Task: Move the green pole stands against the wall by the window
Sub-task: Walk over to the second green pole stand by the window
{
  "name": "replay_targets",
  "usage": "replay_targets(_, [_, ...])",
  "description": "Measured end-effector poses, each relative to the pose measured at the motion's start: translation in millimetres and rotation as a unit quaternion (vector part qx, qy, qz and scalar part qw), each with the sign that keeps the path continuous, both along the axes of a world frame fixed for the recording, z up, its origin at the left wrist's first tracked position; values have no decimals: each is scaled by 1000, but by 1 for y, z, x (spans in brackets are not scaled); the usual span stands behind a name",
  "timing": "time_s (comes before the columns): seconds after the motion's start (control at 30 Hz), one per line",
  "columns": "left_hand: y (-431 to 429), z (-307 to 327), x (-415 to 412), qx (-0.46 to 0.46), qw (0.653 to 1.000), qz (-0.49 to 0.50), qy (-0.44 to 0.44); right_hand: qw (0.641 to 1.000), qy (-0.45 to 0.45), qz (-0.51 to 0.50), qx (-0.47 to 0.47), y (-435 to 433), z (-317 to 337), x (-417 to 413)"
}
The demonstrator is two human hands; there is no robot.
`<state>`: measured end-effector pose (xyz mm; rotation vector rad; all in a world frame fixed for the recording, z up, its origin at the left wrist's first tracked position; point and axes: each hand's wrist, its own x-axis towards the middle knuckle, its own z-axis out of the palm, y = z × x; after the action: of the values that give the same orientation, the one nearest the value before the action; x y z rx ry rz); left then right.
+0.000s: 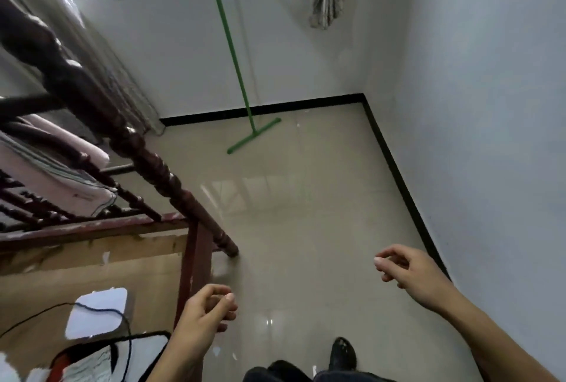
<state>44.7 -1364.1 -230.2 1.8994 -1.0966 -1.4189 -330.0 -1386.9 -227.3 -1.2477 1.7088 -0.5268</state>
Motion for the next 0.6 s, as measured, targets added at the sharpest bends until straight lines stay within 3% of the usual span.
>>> replay_targets(0.33, [-172,-8,33,-12,990,135,32,992,16,126,-18,-244,4,60])
replay_targets(0.6, [-388,30,47,-55,995,68,55,993,7,111,-49,-417,30,105])
